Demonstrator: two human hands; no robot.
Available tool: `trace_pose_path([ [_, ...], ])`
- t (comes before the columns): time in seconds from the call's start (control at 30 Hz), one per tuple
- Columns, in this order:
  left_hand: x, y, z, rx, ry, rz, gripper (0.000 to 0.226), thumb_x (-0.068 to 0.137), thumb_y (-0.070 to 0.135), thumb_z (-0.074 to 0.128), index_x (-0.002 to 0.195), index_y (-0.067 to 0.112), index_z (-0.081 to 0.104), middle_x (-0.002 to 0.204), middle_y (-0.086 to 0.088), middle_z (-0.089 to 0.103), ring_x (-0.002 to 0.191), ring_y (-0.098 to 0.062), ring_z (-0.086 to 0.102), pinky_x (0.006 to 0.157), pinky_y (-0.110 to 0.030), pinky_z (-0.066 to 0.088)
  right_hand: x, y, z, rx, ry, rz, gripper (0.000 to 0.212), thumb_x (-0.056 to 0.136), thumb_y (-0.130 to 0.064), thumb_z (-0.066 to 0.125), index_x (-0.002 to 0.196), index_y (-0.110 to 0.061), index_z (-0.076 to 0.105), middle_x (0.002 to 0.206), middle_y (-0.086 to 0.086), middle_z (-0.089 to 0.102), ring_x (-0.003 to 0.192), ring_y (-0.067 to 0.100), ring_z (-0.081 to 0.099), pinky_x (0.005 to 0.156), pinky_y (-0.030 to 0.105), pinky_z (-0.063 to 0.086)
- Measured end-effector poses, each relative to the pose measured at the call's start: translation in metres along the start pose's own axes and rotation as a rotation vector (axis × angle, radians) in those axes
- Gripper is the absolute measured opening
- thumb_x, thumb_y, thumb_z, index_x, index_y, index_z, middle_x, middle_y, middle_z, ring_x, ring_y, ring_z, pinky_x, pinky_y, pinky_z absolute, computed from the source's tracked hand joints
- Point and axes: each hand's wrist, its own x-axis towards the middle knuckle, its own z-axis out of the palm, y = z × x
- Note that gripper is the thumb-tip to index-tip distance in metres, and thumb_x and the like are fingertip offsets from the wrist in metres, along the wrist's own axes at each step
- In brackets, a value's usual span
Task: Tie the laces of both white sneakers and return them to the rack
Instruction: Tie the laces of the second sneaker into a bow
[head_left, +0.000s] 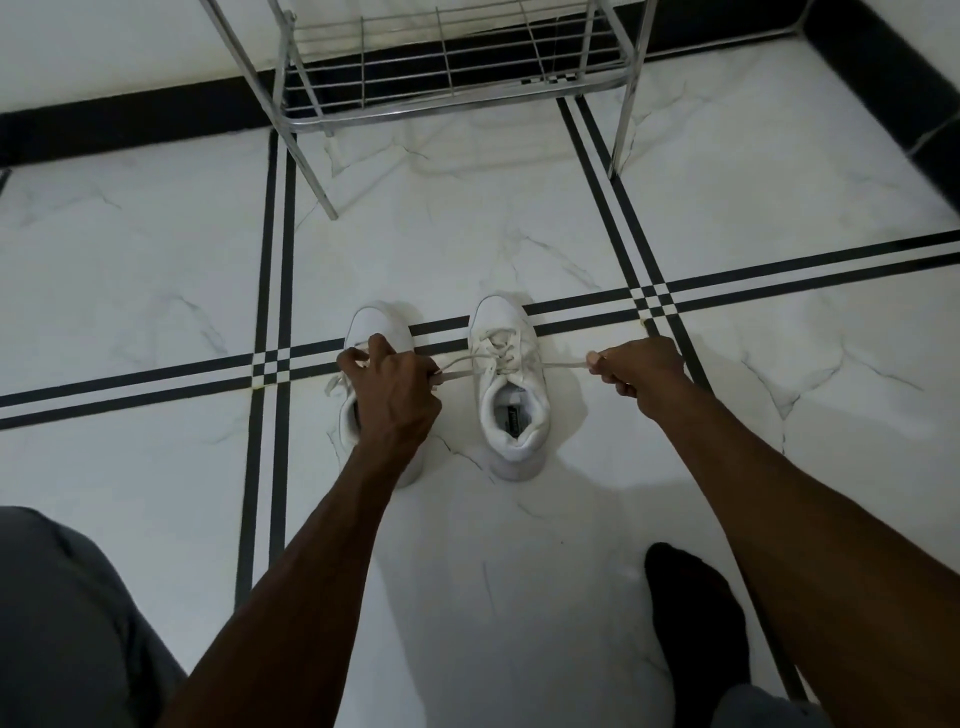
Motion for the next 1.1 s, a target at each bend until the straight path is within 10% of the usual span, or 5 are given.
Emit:
trace_pose_path([
  [0.2,-0.002,0.002,0.002,-0.018,-0.027,-0.031,0.018,0.083,0.015,0.071,0.097,0.02,0.081,0.084,-0.005,0.074,0.112,-0.031,0.052,0.104,-0.057,0.028,0.003,0.0,0.002,0.015,0.071,-0.128,0.03,0.078,-0.02,0.079,0.099,0.0,0.073,0.096,0.012,0.076,0.077,0.02,0.07,0.056,0.023,0.051],
  [0.33,0.004,0.005,-0.004,-0.074,-0.016,0.001,0.025,0.086,0.006,0.066,0.103,0.019,0.078,0.095,-0.004,0.075,0.118,-0.03,0.047,0.103,-0.053,0.023,-0.003,-0.005,0.003,-0.148,0.153,-0.452,0.021,0.08,-0.019,0.084,0.089,-0.004,0.074,0.096,0.01,0.077,0.092,0.025,0.072,0.088,0.041,0.059],
  [0.53,0.011,0.018,-0.009,-0.264,-0.197,0.108,0.069,0.086,0.006,0.065,0.149,0.027,0.048,0.157,0.005,0.044,0.146,-0.03,0.026,0.11,-0.052,0.026,-0.012,-0.027,0.007,-0.316,-0.195,-0.781,0.038,0.086,-0.016,0.078,0.124,-0.017,0.071,0.131,0.005,0.067,0.121,0.02,0.063,0.099,0.034,0.05],
  [0.83,0.007,0.032,0.014,-0.202,-0.079,0.057,0.025,0.095,0.013,0.06,0.098,0.029,0.079,0.093,0.002,0.074,0.114,-0.027,0.058,0.102,-0.052,0.027,-0.02,-0.004,0.036,-0.491,-0.066,-0.924,0.004,0.091,-0.012,0.069,0.088,-0.014,0.071,0.089,0.003,0.073,0.071,0.012,0.062,0.071,0.038,0.055],
  [1.1,0.001,0.03,0.02,-0.017,0.006,0.119,0.036,0.074,0.008,0.064,0.099,0.028,0.081,0.085,0.005,0.075,0.108,-0.027,0.055,0.105,-0.054,0.023,-0.022,0.007,0.043,-0.759,0.108,-1.142,0.022,0.084,0.008,0.056,0.099,-0.006,0.061,0.101,0.013,0.065,0.096,0.034,0.06,0.068,0.042,0.045],
])
